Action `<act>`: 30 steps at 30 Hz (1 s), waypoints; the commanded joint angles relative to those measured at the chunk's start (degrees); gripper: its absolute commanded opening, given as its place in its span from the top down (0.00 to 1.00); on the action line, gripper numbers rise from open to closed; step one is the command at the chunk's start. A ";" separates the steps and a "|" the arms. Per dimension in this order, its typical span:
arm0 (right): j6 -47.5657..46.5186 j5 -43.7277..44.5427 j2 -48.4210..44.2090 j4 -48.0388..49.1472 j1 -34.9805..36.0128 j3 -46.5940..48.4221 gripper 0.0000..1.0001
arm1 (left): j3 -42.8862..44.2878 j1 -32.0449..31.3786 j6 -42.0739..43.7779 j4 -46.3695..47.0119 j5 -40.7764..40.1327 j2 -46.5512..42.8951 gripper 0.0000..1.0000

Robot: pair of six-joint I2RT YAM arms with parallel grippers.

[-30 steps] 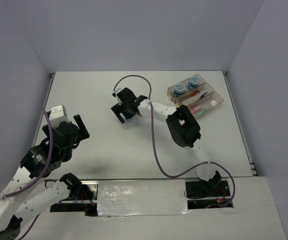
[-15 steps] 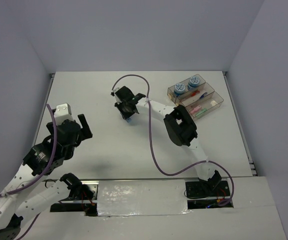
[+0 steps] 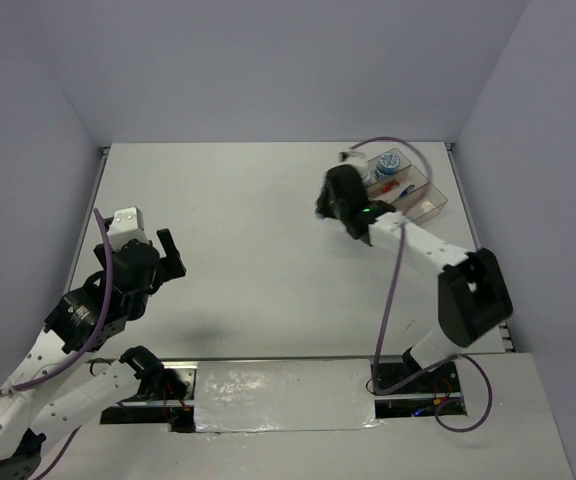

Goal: Sort the stationery into containers
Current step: Place the pen in the storage box.

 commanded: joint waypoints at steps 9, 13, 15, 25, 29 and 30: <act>22.25 13.32 -2.35 -4.04 -27.43 -2.05 1.00 | -0.21 0.21 1.46 2.73 1.15 -1.13 0.01; 23.39 12.08 -1.83 -4.39 -30.51 -2.76 1.00 | -0.30 0.21 1.72 2.99 1.50 -0.95 0.01; 25.15 11.47 -1.65 -3.70 -31.83 -3.98 1.00 | -0.21 0.21 1.90 3.08 1.77 -0.69 0.01; 25.68 6.36 0.37 -1.57 -34.38 -5.22 0.44 | -0.30 0.21 2.07 3.25 1.94 -0.52 0.01; 24.10 6.27 -0.24 -2.80 -34.29 -3.64 0.21 | -0.39 0.21 2.34 3.52 2.29 -0.52 0.01; 23.75 6.36 -0.59 -2.98 -34.38 -2.94 0.20 | -0.47 0.21 2.34 3.60 2.38 -0.43 0.01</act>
